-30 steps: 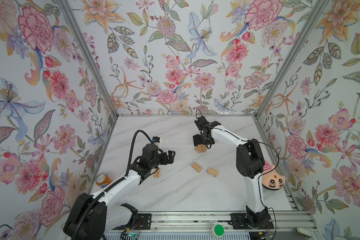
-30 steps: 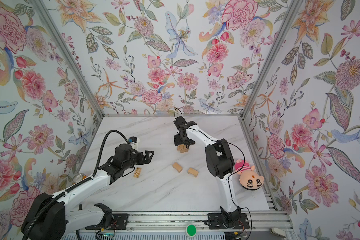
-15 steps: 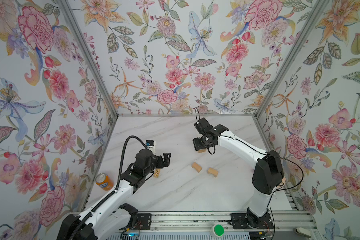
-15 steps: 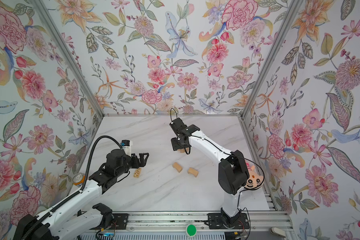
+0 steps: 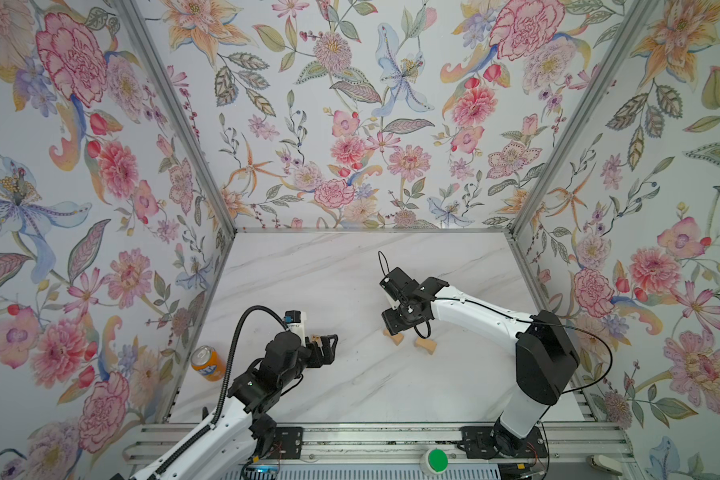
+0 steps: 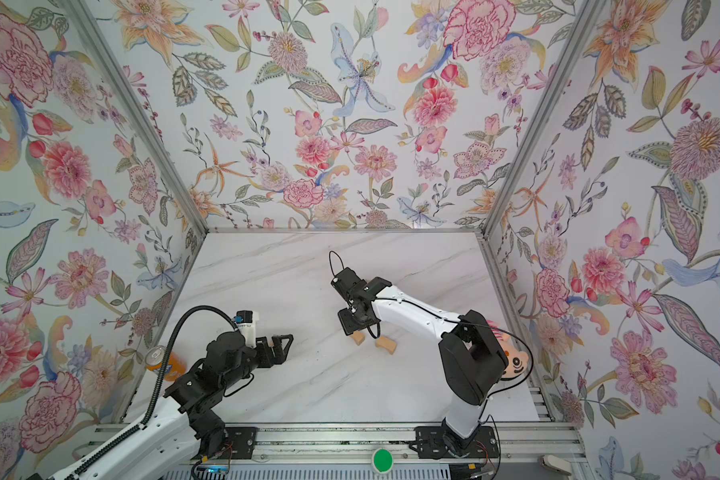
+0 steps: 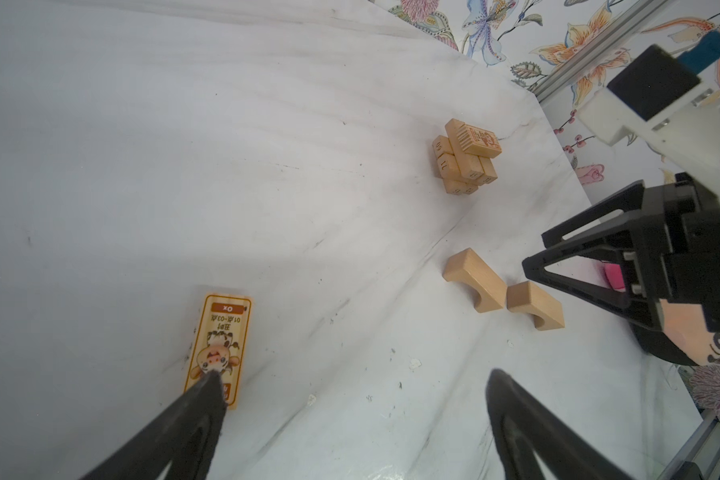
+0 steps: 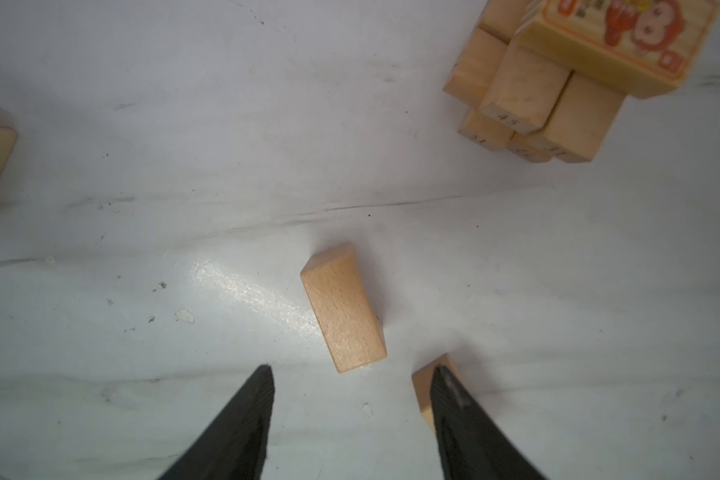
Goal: Build the wood block tower
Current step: 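Move the right gripper back to the plain block near the arch blocks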
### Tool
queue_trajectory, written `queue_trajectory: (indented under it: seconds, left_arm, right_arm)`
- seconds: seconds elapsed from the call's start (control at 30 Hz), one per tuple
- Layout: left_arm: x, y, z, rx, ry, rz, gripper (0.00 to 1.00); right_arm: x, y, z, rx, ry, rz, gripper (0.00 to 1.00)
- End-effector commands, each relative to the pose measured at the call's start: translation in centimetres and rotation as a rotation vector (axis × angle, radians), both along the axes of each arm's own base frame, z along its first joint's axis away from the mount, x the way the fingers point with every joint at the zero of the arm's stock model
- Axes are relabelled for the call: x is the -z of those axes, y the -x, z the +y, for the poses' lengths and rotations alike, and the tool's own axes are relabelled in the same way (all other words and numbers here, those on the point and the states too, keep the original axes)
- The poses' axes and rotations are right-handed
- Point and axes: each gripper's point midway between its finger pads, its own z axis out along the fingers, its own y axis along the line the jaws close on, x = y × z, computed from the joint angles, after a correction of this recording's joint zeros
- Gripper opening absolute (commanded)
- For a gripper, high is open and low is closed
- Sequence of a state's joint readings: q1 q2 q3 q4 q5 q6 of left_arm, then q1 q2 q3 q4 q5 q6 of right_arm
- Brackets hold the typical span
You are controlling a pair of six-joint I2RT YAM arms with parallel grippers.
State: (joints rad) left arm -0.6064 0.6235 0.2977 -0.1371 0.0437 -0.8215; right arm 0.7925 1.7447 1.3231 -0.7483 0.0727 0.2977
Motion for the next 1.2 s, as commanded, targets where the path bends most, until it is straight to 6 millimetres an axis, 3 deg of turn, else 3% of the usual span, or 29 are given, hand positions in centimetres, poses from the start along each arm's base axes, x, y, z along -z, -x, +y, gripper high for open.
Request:
queue_trajectory:
  seconds: [0.0,0.47,1.17]
  left_arm:
    - [1.0,0.5,0.8,-0.036,-0.014,0.026,0.99]
    - [1.5,0.0,0.1,-0.003,-0.049,0.034,0.99]
    - [1.9,-0.1,0.1,-0.003,-0.062,0.038,0.99]
  right_arm:
    - [0.3,0.4,0.1,-0.026,-0.006,-0.004,0.62]
    - [3.1,0.7,1.1,-0.078,0.005,0.063,0.56]
    - [6.0,0.8,0.2,-0.077,0.045,0.113,0.54]
